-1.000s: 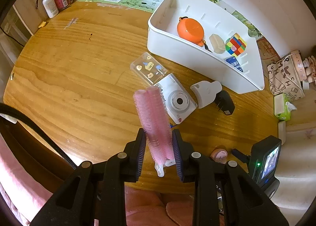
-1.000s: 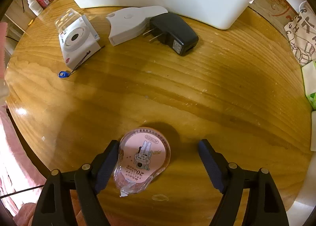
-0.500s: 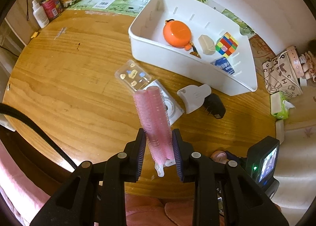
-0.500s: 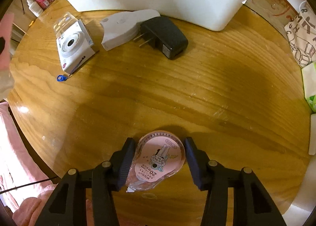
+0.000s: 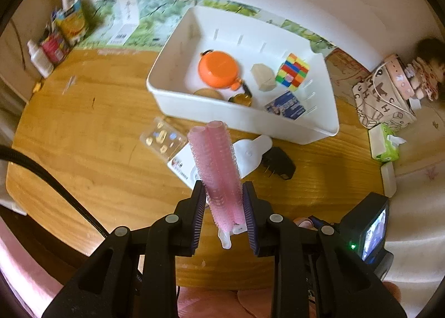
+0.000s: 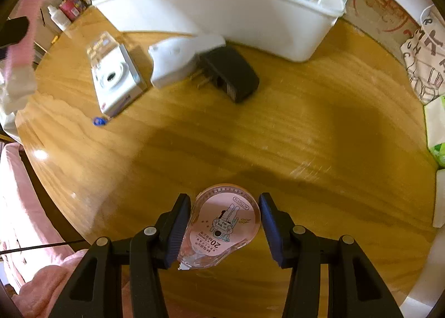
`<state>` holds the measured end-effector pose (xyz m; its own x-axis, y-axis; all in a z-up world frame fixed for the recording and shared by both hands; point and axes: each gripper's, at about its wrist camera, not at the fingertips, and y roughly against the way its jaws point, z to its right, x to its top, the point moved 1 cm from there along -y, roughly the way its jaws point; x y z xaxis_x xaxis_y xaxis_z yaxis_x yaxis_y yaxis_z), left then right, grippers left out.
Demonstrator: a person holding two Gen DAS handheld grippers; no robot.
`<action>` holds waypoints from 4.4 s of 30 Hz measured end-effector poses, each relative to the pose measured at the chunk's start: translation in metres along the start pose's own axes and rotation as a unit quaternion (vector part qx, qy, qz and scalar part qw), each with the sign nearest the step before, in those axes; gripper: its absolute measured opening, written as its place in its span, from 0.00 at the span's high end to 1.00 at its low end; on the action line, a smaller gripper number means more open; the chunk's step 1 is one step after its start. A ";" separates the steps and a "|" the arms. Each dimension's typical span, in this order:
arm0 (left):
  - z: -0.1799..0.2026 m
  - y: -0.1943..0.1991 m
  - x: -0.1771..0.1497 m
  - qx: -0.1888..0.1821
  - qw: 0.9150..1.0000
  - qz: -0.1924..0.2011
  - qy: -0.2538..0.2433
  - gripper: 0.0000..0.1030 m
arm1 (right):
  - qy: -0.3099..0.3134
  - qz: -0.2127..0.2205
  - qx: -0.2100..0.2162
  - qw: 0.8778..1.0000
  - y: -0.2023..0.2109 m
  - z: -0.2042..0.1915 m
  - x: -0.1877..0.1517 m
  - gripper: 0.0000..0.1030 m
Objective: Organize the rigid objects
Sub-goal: 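Lift the pink roller and tape roller and carry both over the bin, then lower and release the pink roller with the left gripper while the right releases the tape roller, then withdraw both grippers from the bin toward the clear box and white toy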
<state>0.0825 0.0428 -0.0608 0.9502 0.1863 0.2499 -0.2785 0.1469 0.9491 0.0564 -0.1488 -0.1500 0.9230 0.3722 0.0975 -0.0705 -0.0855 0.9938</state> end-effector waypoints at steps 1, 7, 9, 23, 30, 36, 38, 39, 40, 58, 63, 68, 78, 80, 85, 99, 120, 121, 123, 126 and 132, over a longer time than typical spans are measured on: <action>0.003 0.001 0.002 0.000 1.000 0.003 -0.006 0.72 | 0.000 0.005 0.000 1.000 0.004 0.001 0.002 0.50; 0.016 0.010 0.018 -0.001 0.999 0.022 -0.039 0.72 | 0.002 0.050 0.000 0.999 0.042 0.009 0.021 0.50; 0.021 0.013 0.024 -0.002 0.998 0.030 -0.049 0.72 | 0.002 0.066 -0.002 0.998 0.056 0.004 0.028 0.50; 0.035 0.026 0.071 -0.022 0.991 0.088 -0.097 0.72 | -0.015 0.175 -0.017 0.984 0.106 0.005 0.091 0.50; 0.035 0.021 0.091 -0.039 0.986 0.120 -0.112 0.72 | -0.010 0.243 -0.025 0.970 0.112 0.005 0.114 0.50; 0.035 0.006 0.103 -0.053 0.977 0.155 -0.133 0.72 | -0.021 0.281 -0.029 0.959 0.103 0.008 0.130 0.50; 0.035 0.001 0.105 -0.061 0.974 0.166 -0.143 0.72 | -0.027 0.295 -0.031 0.955 0.099 0.012 0.135 0.50; 0.035 -0.002 0.106 -0.065 0.972 0.170 -0.147 0.72 | -0.029 0.301 -0.032 0.953 0.097 0.014 0.138 0.50; 0.036 -0.005 0.107 -0.069 0.971 0.173 -0.150 0.72 | -0.031 0.305 -0.033 0.951 0.094 0.015 0.139 0.50; 0.031 -0.052 0.126 -0.088 0.972 0.180 -0.125 0.62 | -0.073 0.312 -0.012 0.947 0.052 0.044 0.159 0.50; 0.028 -0.051 0.126 -0.081 0.974 0.181 -0.109 0.41 | -0.081 0.310 -0.005 0.947 0.053 0.047 0.157 0.42; 0.023 -0.042 0.122 -0.075 0.975 0.188 -0.093 0.30 | -0.091 0.321 -0.003 0.943 0.063 0.050 0.150 0.35; 0.016 -0.007 0.096 -0.070 0.969 0.221 -0.080 0.26 | -0.108 0.355 0.012 0.929 0.093 0.051 0.122 0.24; 0.015 0.000 0.089 -0.069 0.968 0.227 -0.077 0.26 | -0.109 0.363 0.014 0.925 0.099 0.050 0.116 0.24; 0.008 0.016 0.068 -0.063 0.967 0.238 -0.067 0.25 | -0.121 0.382 0.024 0.916 0.115 0.052 0.097 0.22; -0.010 0.041 0.001 -0.049 0.967 0.250 -0.032 0.25 | -0.119 0.385 0.024 0.915 0.123 0.036 0.025 0.22; -0.039 0.036 -0.063 0.001 0.982 0.187 -0.014 0.25 | -0.156 0.310 0.082 0.934 0.085 0.008 -0.032 0.21; -0.040 0.034 -0.063 0.003 0.983 0.182 -0.016 0.25 | -0.157 0.303 0.086 0.936 0.082 0.007 -0.031 0.21; -0.043 0.029 -0.064 0.006 0.985 0.169 -0.022 0.25 | -0.163 0.288 0.093 0.939 0.075 0.004 -0.029 0.21; -0.049 0.019 -0.063 0.005 0.989 0.144 -0.029 0.25 | -0.176 0.268 0.101 0.942 0.064 0.001 -0.025 0.21; -0.061 -0.004 -0.050 0.007 0.995 0.087 -0.045 0.25 | -0.217 0.236 0.117 0.940 0.045 -0.003 -0.017 0.21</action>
<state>0.0272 0.0921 -0.0888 0.8970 0.1194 0.4255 -0.4376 0.1057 0.8929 0.0366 -0.1560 -0.1063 0.8812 -0.1656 0.4427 -0.4718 -0.3664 0.8020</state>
